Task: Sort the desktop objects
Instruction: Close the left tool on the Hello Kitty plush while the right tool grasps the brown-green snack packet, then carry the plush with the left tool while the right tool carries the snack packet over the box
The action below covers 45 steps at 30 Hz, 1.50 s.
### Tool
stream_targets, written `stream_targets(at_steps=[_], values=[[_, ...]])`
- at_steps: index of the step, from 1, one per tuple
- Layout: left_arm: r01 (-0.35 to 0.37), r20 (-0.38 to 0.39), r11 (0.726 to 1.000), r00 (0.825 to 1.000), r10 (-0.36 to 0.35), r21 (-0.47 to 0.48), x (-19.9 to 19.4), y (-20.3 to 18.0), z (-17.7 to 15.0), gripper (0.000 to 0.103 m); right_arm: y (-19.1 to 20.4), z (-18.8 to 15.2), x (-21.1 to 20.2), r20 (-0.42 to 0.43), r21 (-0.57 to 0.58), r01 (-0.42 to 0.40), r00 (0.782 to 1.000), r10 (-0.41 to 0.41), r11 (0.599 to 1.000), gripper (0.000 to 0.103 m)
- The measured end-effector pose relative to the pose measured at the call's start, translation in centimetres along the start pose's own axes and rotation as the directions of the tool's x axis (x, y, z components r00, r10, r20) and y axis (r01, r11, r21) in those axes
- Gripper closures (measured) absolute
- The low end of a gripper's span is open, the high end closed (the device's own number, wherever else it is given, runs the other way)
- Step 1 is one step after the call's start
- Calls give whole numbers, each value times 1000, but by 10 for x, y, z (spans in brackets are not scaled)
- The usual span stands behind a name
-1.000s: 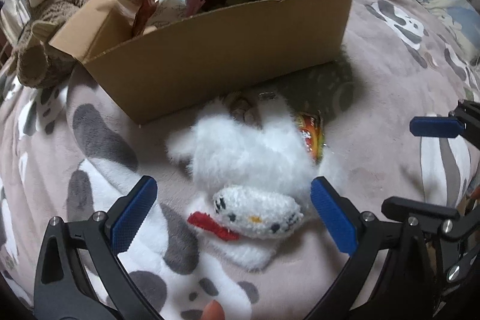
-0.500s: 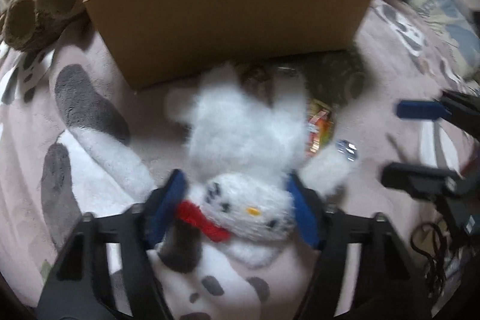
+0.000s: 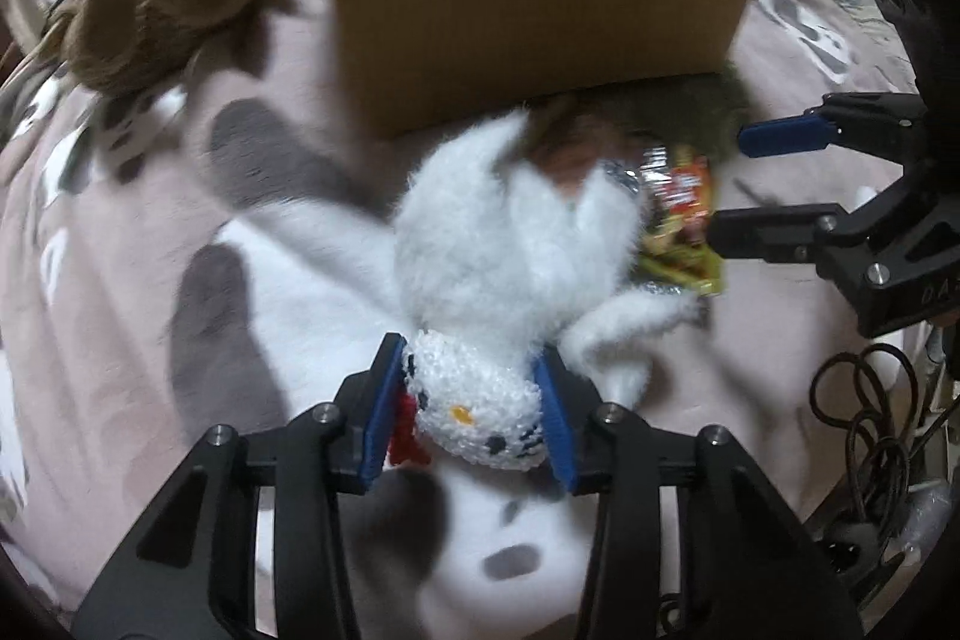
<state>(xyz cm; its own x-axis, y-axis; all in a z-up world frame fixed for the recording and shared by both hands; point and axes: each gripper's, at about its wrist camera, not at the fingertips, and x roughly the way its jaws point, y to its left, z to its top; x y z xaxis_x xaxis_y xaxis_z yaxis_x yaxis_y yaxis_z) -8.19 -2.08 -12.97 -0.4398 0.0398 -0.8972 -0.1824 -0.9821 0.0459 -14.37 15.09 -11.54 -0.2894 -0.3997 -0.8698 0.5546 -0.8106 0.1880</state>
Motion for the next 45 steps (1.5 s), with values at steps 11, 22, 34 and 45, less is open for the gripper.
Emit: stream_targets(at_steps=[11, 22, 34, 45], values=[[-24, 13, 996, 1000, 25, -86, -2, 33, -7, 62, 23, 26, 36, -36, -112, 38, 998, -42, 993, 19], [-27, 23, 999, 999, 28, -21, 7, 16, 6, 40, 14, 24, 49, -77, -82, 18, 997, -25, 996, 52], [92, 23, 996, 995, -92, -5, 6, -2, 10, 63, -5, -13, 12, -48, 16, 71, 996, -70, 997, 55], [-23, 69, 995, 997, 16, 96, -25, -28, 7, 66, -15, -45, -21, -45, 73, 90, 995, -87, 993, 55]])
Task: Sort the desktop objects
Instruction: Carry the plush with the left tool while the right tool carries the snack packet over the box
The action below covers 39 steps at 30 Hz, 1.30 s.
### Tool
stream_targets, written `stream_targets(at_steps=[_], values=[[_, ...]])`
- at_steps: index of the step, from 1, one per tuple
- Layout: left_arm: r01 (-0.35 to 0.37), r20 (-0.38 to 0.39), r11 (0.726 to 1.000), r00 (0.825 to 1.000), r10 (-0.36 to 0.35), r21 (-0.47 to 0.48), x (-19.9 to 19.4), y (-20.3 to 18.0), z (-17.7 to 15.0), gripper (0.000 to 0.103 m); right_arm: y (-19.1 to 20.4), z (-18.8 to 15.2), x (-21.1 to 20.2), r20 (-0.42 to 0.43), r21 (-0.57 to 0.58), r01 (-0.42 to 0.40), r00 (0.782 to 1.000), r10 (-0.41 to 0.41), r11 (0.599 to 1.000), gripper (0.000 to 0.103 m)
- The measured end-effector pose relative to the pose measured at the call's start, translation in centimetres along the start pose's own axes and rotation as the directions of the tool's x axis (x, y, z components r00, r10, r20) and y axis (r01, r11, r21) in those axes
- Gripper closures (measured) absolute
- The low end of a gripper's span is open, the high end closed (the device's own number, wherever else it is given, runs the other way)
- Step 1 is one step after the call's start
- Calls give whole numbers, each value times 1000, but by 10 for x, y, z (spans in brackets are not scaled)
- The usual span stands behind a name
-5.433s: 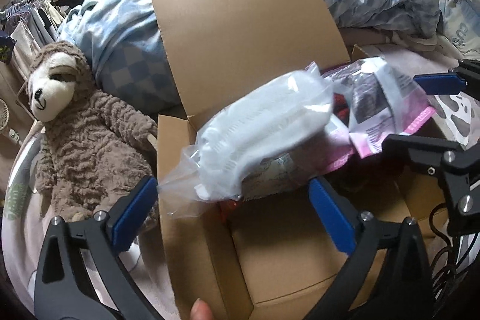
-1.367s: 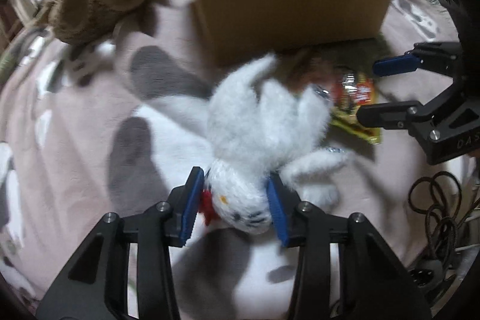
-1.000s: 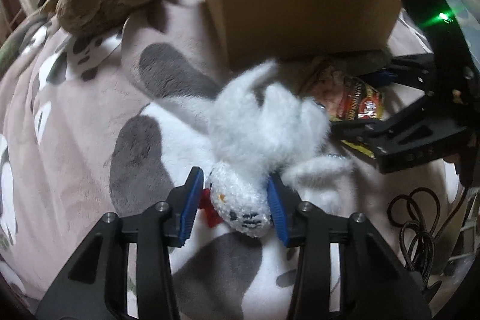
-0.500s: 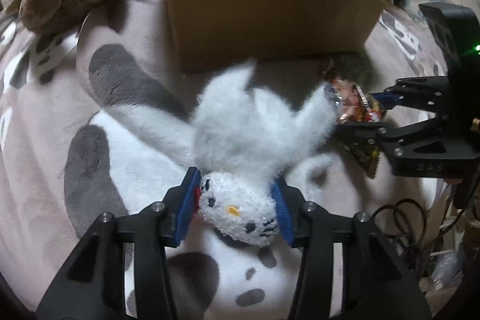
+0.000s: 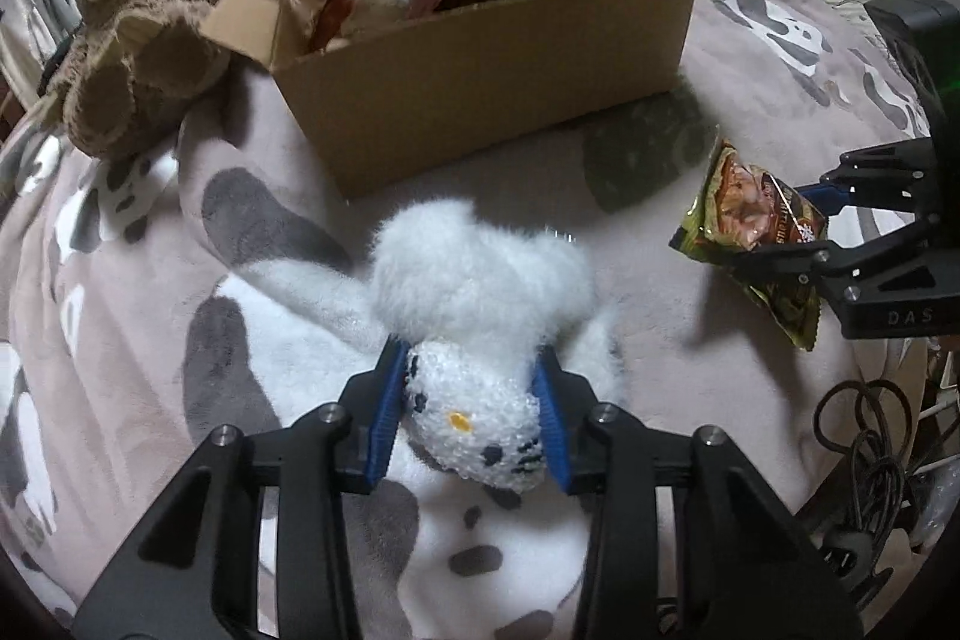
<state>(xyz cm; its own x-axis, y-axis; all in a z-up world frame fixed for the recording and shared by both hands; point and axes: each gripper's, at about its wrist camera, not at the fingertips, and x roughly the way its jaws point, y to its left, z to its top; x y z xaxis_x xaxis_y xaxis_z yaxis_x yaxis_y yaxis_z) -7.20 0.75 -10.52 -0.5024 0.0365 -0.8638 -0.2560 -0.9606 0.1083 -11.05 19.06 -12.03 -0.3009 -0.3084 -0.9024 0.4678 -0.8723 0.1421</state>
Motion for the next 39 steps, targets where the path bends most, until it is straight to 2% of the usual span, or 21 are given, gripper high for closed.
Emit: stream_targets(at_steps=[6, 20, 32, 39], values=[[-14, 39, 1000, 999, 13, 15, -21, -7, 3, 66, 8, -15, -30, 33, -30, -9, 999, 10, 1000, 55], [0, 104, 1000, 995, -2, 21, -67, -6, 14, 65, 32, 2, -56, 93, -78, -20, 995, 27, 997, 55], [-38, 207, 997, 978, 22, 73, -103, -12, 55, 65, 42, 25, -92, 169, -113, -24, 985, 43, 993, 55], [-55, 256, 995, 966, 32, 86, -117, -10, 89, 65, 36, 51, -111, 207, -117, -14, 977, 39, 993, 55]])
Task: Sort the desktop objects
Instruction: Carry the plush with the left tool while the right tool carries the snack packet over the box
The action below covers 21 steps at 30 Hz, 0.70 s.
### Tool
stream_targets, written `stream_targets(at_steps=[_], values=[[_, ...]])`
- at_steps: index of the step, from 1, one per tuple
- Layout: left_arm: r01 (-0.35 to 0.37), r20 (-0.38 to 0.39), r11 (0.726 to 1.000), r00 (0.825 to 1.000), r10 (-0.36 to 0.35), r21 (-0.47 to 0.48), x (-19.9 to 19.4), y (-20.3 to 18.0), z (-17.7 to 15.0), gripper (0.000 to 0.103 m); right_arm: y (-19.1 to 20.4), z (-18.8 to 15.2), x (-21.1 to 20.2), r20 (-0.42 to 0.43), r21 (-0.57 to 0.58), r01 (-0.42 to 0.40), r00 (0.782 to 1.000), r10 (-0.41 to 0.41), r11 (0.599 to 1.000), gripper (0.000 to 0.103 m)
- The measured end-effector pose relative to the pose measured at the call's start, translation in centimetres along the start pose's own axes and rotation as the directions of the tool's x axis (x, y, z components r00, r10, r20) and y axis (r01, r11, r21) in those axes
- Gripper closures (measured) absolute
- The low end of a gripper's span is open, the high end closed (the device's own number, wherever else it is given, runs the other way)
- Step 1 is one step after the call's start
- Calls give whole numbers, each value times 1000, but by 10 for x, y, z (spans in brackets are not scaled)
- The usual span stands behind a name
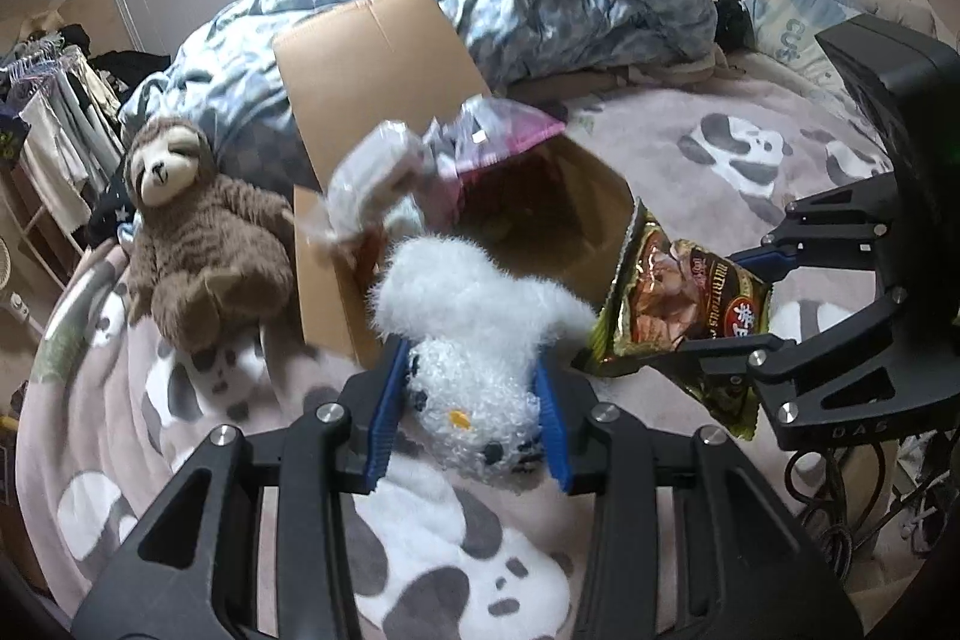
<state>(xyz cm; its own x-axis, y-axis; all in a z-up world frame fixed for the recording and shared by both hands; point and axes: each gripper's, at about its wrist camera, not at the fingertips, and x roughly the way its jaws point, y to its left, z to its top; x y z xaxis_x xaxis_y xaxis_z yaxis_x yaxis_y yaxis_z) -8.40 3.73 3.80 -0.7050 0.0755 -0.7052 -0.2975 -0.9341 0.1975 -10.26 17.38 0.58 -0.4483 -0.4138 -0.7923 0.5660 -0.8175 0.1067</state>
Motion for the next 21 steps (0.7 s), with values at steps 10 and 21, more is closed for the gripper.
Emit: stream_targets(at_steps=[10, 21], values=[[-18, 32, 1000, 999, 18, 4, 17, 20, 44, 65, -20, 49, -7, 53, 8, 13, 999, -14, 1000, 55], [-46, 23, 999, 999, 47, -15, 53, 42, 78, 65, -36, 102, 4, 90, -13, 52, 995, -51, 999, 55]])
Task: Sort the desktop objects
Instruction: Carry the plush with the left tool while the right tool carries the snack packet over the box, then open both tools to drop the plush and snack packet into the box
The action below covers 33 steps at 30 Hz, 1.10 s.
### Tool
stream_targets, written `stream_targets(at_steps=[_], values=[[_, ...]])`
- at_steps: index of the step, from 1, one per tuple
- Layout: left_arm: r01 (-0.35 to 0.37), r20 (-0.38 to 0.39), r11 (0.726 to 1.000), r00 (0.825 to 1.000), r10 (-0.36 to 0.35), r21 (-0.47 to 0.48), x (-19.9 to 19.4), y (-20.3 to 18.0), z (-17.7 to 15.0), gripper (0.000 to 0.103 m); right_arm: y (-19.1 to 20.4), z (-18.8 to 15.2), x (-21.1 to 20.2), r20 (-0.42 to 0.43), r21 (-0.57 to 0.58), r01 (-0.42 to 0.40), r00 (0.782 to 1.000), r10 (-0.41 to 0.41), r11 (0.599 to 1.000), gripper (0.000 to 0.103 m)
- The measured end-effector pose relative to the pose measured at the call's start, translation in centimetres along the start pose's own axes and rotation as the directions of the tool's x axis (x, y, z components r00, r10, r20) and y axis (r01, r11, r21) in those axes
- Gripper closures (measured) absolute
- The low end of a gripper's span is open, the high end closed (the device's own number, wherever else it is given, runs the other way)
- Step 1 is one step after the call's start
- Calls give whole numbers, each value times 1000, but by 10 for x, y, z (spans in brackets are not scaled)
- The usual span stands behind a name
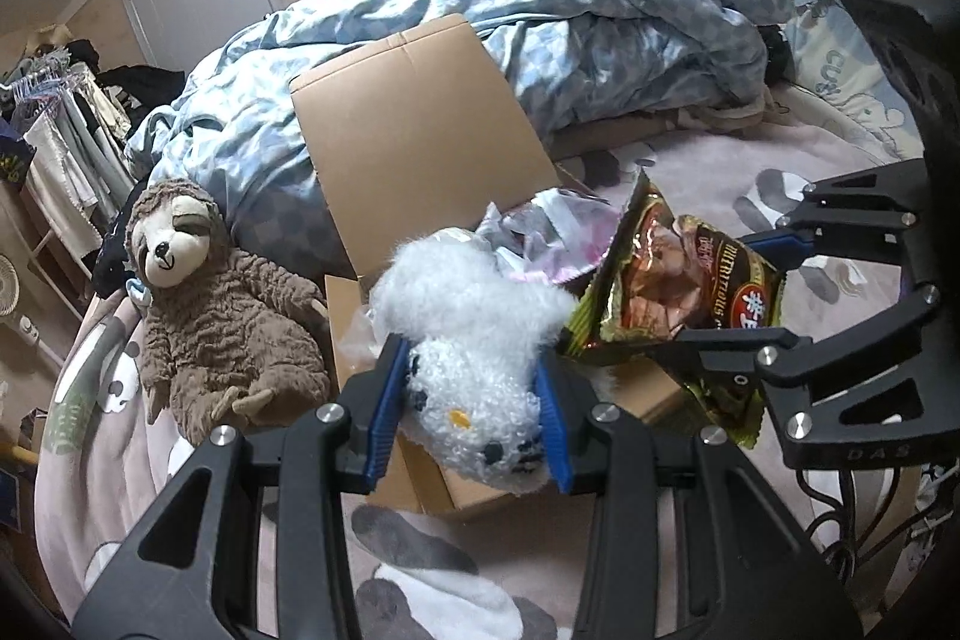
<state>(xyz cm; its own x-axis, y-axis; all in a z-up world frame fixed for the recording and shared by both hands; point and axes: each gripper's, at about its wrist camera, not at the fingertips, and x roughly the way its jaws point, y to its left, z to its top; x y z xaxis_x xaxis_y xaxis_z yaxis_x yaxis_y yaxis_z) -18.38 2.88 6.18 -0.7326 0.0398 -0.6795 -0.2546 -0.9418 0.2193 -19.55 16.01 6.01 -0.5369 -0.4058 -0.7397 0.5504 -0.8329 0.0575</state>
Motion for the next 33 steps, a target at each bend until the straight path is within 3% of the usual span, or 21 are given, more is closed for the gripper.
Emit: stream_targets(at_steps=[7, 25, 28, 30, 33], values=[[-3, -41, 999, 999, 1, -43, 35, 8, 5, 65, -5, 16, 27, -7, -27, 64, 998, -64, 998, 55], [-17, -127, 997, 992, 8, -70, 95, 9, -12, 62, -21, 8, 87, -101, 2, 66, 993, -66, 998, 53], [-33, -159, 997, 987, 22, -71, 103, 8, -14, 54, -24, 6, 92, -111, 10, 87, 990, -85, 996, 43], [-36, -184, 996, 983, 20, -79, 109, 9, -16, 31, -23, 5, 92, -107, 3, 99, 989, -99, 995, 31], [-50, -217, 989, 976, 20, -137, 116, 17, -20, 3, -22, 3, 89, -94, -20, 140, 986, -141, 990, 29]])
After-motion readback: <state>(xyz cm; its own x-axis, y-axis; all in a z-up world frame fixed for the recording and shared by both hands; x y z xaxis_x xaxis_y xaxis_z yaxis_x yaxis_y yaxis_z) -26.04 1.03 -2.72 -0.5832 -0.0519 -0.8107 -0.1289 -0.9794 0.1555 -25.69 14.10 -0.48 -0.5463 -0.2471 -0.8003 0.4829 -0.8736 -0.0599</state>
